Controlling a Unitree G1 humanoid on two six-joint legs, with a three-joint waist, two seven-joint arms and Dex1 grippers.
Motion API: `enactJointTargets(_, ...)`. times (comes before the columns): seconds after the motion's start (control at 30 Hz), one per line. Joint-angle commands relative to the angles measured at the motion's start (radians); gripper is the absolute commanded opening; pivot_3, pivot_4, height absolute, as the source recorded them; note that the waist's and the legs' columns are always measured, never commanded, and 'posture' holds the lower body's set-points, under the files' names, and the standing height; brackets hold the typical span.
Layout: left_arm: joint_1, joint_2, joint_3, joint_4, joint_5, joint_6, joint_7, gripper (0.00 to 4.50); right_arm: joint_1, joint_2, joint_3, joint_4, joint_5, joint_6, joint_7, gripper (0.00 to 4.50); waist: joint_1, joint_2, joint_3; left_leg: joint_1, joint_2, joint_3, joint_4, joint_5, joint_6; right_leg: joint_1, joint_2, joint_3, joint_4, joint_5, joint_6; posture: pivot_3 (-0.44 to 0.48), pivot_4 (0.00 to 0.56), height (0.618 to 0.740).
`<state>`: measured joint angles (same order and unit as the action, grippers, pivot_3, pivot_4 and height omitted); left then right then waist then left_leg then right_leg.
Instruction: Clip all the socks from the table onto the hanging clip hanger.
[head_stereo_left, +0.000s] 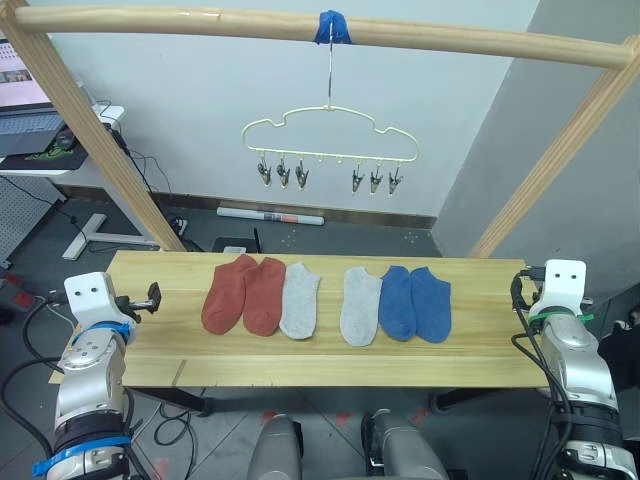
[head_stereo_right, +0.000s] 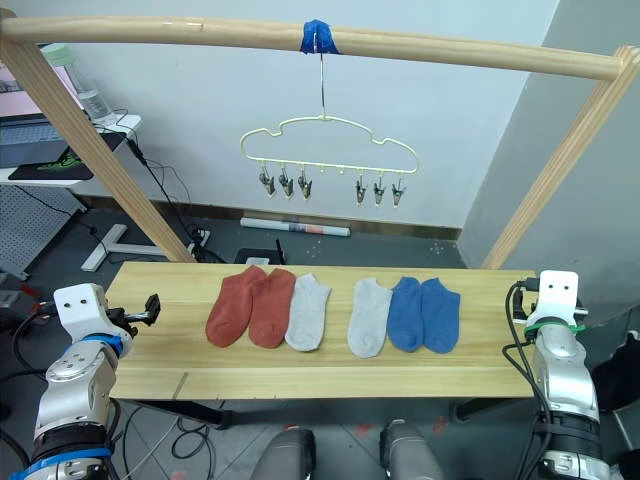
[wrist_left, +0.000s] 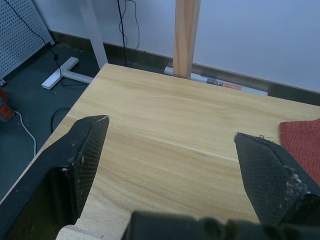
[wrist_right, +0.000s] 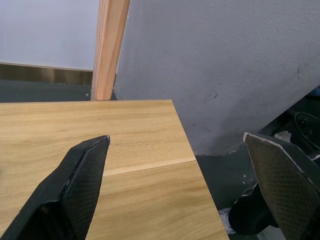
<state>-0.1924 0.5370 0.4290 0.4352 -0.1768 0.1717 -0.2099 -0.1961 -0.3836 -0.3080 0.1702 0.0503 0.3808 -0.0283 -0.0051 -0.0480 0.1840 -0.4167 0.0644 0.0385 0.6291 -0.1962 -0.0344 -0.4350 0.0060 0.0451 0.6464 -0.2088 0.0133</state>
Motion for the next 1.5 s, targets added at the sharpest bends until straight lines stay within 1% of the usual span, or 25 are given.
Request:
enactJointTargets(0.03,0.006,0.018,0.01,-0.025,-0.017,-0.006,-0.026,4.47,-0.008,-0.013,-0.008,-0.029,-0.011,-0.012,-0.006,4.5,0.0,0.0,0.0,0.0,0.0,0.0,0.0,0.0,0.0,0.0,0.0,0.0,0.0,0.0,0.0,0.057,0.149,0.74)
enactJointTargets(0.37,0.018,0.033,0.0,-0.068,-0.013,-0.012,-0.072,4.47,0.002,-0.022,0.017,-0.057,-0.018,-0.007,0.018,4.5,0.0,0.0,0.0,0.0,0.0,0.0,0.0,0.0,0.0,0.0,0.0,0.0,0.0,-0.001,-0.002,0.058,0.173,0.74)
enactJointTargets(0.43,0.019,0.023,0.013,-0.101,-0.04,0.006,-0.083,4.47,0.006,-0.027,0.03,-0.063,-0.013,-0.003,0.041,4.5,0.001,0.0,0.0,0.0,0.0,0.0,0.0,0.0,0.0,0.0,0.0,0.0,0.0,-0.001,-0.002,0.071,0.187,0.74)
enactJointTargets(0.57,0.045,0.014,0.034,-0.186,-0.107,0.06,-0.115,4.47,0.005,-0.038,0.059,-0.092,-0.003,-0.004,0.099,4.5,0.001,0.002,0.002,0.0,0.0,0.0,0.0,0.0,0.0,0.0,0.0,0.0,0.0,-0.001,-0.002,0.059,0.211,0.74)
enactJointTargets(0.63,0.061,0.011,0.034,-0.245,-0.15,0.09,-0.15,4.47,0.013,-0.045,0.08,-0.126,0.005,0.002,0.142,4.5,0.001,0.005,0.005,0.0,0.001,0.0,0.0,0.0,0.0,-0.001,0.0,0.0,0.0,-0.002,-0.003,0.055,0.227,0.74)
enactJointTargets(0.77,0.071,0.015,0.033,-0.307,-0.183,0.112,-0.178,4.47,0.023,-0.053,0.103,-0.176,0.023,0.018,0.202,4.5,0.002,0.008,0.01,0.0,0.001,0.0,0.0,0.0,0.0,-0.001,0.0,0.0,0.0,-0.002,-0.003,0.052,0.233,0.74)
enactJointTargets(0.8,0.067,0.015,0.033,-0.327,-0.197,0.118,-0.187,4.47,0.023,-0.058,0.113,-0.196,0.032,0.019,0.231,4.5,0.002,0.009,0.013,0.0,0.001,0.0,0.0,0.0,0.0,-0.001,0.0,0.0,0.0,-0.002,-0.003,0.047,0.245,0.74)
enactJointTargets(0.83,0.056,0.023,0.017,-0.358,-0.204,0.122,-0.209,4.47,0.017,-0.071,0.135,-0.225,0.053,0.014,0.292,4.5,0.001,0.01,0.02,0.0,0.001,-0.001,0.0,0.0,0.0,-0.001,0.0,0.0,0.0,-0.002,-0.003,0.039,0.262,0.74)
enactJointTargets(0.93,0.012,0.038,-0.022,-0.415,-0.21,0.124,-0.255,4.47,-0.011,-0.093,0.191,-0.296,0.127,0.004,0.455,4.5,0.001,0.011,0.038,0.0,0.0,-0.001,0.001,0.0,0.0,-0.001,0.0,0.001,0.001,-0.002,-0.003,0.031,0.278,0.74)
enactJointTargets(1.1,-0.083,0.034,-0.056,-0.445,-0.217,0.155,-0.258,4.47,-0.047,-0.092,0.256,-0.405,0.234,0.018,0.62,4.5,0.001,0.014,0.062,-0.001,0.0,-0.003,0.0,0.0,0.0,-0.001,0.001,0.001,0.0,-0.003,-0.002,0.011,0.31,0.74)
enactJointTargets(1.17,-0.114,0.033,-0.069,-0.455,-0.218,0.166,-0.264,4.47,-0.062,-0.085,0.272,-0.435,0.263,0.026,0.651,4.5,0.0,0.013,0.072,-0.002,0.0,-0.003,-0.001,0.0,0.0,-0.002,0.001,0.0,0.001,-0.004,-0.001,0.008,0.314,0.74)
enactJointTargets(1.23,-0.154,0.03,-0.084,-0.457,-0.216,0.174,-0.264,4.47,-0.093,-0.069,0.287,-0.465,0.294,0.037,0.665,4.5,0.0,0.014,0.078,-0.007,0.0,-0.004,-0.001,-0.001,-0.001,-0.006,0.002,-0.001,0.001,-0.002,0.003,0.002,0.324,0.74)
enactJointTargets(1.33,-0.188,0.027,-0.092,-0.453,-0.214,0.182,-0.256,4.47,-0.119,-0.053,0.298,-0.484,0.314,0.05,0.664,4.5,0.0,0.014,0.088,-0.01,0.0,-0.006,0.0,-0.001,-0.001,-0.008,0.002,-0.002,0.0,-0.002,0.004,-0.001,0.327,0.74)
enactJointTargets(1.43,-0.23,0.022,-0.104,-0.452,-0.21,0.187,-0.25,4.47,-0.15,-0.033,0.327,-0.498,0.306,0.035,0.665,4.5,-0.001,0.013,0.1,-0.01,0.0,-0.006,0.0,-0.001,-0.001,-0.008,0.002,-0.003,0.0,-0.003,0.005,-0.007,0.342,0.74)
enactJointTargets(1.5,-0.274,0.01,-0.118,-0.445,-0.213,0.192,-0.245,4.47,-0.197,0.002,0.349,-0.52,0.32,0.027,0.662,4.5,-0.002,0.013,0.106,-0.011,0.0,-0.007,0.0,-0.001,-0.001,-0.008,0.002,-0.003,0.001,-0.003,0.005,-0.011,0.346,0.74)
